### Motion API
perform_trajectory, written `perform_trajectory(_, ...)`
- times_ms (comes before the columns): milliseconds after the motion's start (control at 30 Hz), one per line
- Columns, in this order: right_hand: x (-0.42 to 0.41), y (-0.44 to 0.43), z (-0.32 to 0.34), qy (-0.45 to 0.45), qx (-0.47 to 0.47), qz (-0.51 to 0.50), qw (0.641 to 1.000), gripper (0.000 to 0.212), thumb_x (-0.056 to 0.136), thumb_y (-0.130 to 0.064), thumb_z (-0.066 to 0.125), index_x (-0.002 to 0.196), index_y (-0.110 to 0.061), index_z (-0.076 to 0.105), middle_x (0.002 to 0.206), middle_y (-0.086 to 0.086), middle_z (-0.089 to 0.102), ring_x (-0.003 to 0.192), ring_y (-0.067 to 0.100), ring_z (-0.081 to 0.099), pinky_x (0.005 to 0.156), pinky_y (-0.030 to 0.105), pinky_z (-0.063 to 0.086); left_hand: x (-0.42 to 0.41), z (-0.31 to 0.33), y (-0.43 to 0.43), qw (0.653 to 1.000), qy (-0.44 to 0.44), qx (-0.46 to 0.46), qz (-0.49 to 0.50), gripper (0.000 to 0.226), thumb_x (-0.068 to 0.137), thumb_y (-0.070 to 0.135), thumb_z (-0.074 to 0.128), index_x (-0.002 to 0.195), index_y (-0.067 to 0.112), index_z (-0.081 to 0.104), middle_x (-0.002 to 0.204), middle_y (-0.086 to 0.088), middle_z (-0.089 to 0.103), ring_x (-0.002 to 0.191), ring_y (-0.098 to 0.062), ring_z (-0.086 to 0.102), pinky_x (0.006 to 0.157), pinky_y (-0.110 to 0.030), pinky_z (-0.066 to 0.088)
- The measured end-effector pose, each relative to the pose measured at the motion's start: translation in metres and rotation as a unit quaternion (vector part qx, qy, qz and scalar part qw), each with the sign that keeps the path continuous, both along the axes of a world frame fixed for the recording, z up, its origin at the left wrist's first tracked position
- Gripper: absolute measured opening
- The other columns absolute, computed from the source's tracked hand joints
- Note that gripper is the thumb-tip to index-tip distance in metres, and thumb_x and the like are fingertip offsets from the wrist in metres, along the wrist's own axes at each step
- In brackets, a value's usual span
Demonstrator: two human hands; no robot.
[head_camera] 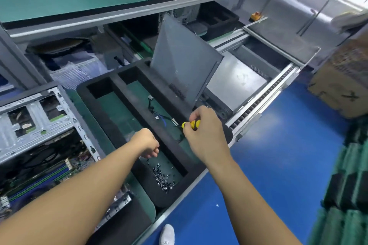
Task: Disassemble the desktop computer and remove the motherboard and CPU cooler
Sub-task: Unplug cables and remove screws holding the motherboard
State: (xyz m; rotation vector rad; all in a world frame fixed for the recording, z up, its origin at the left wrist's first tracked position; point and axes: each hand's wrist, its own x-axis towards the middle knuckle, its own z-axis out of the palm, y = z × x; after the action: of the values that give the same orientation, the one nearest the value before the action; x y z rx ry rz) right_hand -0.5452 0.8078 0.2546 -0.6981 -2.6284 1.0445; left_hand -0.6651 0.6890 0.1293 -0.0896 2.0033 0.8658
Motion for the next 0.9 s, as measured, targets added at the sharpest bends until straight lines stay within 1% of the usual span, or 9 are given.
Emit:
perform_trajectory(133,-0.001,0.012,-0.002,-0.012,-0.007,0.017,1.000,0.011,0.090,-0.013,0.059,0.090,-0.020,0.051,0.092,-0.009,0.045,0.074,-0.002,0.045,0.065,0.004,0.034,0.004,-0.013,0.008,0.997,-0.048,-0.047,-0.031,0.016,0.102,0.005,0.048,0.087,0.008,0.052,0.075,-0.009,0.059,0.059,-0.017,0.054,0.053,-0.023,0.041)
perform_trajectory(267,-0.002,0.018,-0.001,-0.014,-0.012,0.035,0.999,0.010,0.090,-0.013,0.059,0.092,-0.019,0.051,0.093,-0.008,0.045,0.075,-0.001,0.046,0.067,0.005,0.035,0.006,-0.019,0.015,0.990,-0.103,-0.072,-0.063,0.024,0.105,0.012,0.041,0.082,0.011,0.049,0.074,-0.003,0.052,0.061,-0.013,0.050,0.058,-0.022,0.040)
perform_trajectory(400,-0.002,0.023,-0.002,-0.023,-0.012,0.050,0.998,0.011,0.090,-0.012,0.058,0.090,-0.020,0.050,0.094,-0.008,0.046,0.074,0.003,0.046,0.065,0.007,0.036,0.005,-0.025,0.013,0.993,-0.074,-0.071,-0.059,0.010,0.101,0.017,0.046,0.092,0.014,0.050,0.075,-0.004,0.043,0.061,-0.018,0.043,0.063,-0.028,0.046)
perform_trajectory(500,-0.003,0.025,-0.003,-0.032,-0.007,0.060,0.998,0.011,0.090,-0.012,0.058,0.090,-0.020,0.050,0.096,-0.007,0.047,0.076,0.003,0.046,0.066,0.005,0.035,0.002,-0.016,0.008,0.995,-0.057,-0.060,-0.046,0.016,0.099,0.026,0.044,0.105,0.018,0.056,0.098,-0.004,0.055,0.073,-0.023,0.053,0.068,-0.029,0.044)
perform_trajectory(567,-0.005,0.024,-0.002,-0.026,-0.004,0.065,0.998,0.010,0.090,-0.013,0.058,0.091,-0.020,0.051,0.097,-0.006,0.049,0.080,0.000,0.046,0.067,0.002,0.033,-0.004,-0.009,0.007,0.999,-0.036,-0.025,0.017,0.018,0.099,0.026,0.042,0.102,0.017,0.059,0.108,-0.003,0.062,0.077,-0.022,0.058,0.061,-0.024,0.038)
perform_trajectory(633,-0.009,0.020,0.001,-0.012,0.007,0.071,0.997,0.008,0.092,-0.017,0.059,0.095,-0.020,0.052,0.099,-0.005,0.051,0.081,-0.002,0.046,0.068,0.001,0.032,-0.009,0.004,0.003,0.996,-0.013,0.027,0.090,0.020,0.099,0.021,0.043,0.098,0.014,0.061,0.104,-0.006,0.070,0.076,-0.021,0.061,0.053,-0.021,0.035)
perform_trajectory(700,-0.012,0.011,0.005,0.006,0.006,0.075,0.997,0.009,0.094,-0.022,0.060,0.100,-0.022,0.053,0.098,-0.004,0.054,0.080,-0.001,0.047,0.068,0.000,0.033,-0.011,0.023,-0.006,0.988,0.024,0.080,0.130,0.021,0.099,0.019,0.045,0.100,0.010,0.064,0.094,-0.008,0.075,0.071,-0.021,0.066,0.050,-0.021,0.040)
perform_trajectory(800,-0.015,-0.010,0.015,0.042,-0.016,0.088,0.995,0.013,0.095,-0.026,0.062,0.105,-0.024,0.054,0.094,-0.006,0.057,0.076,0.001,0.053,0.065,0.003,0.037,-0.010,0.053,-0.033,0.973,0.109,0.169,0.116,0.021,0.100,0.015,0.047,0.100,0.007,0.067,0.075,-0.005,0.073,0.063,-0.019,0.068,0.048,-0.024,0.043)
perform_trajectory(900,-0.018,-0.040,0.025,0.072,-0.030,0.121,0.990,0.012,0.097,-0.025,0.060,0.108,-0.025,0.055,0.092,-0.008,0.059,0.076,0.002,0.056,0.065,0.008,0.040,-0.006,0.079,-0.073,0.963,0.166,0.205,0.047,0.022,0.100,0.013,0.047,0.101,0.013,0.069,0.073,0.000,0.072,0.061,-0.013,0.064,0.044,-0.022,0.041)
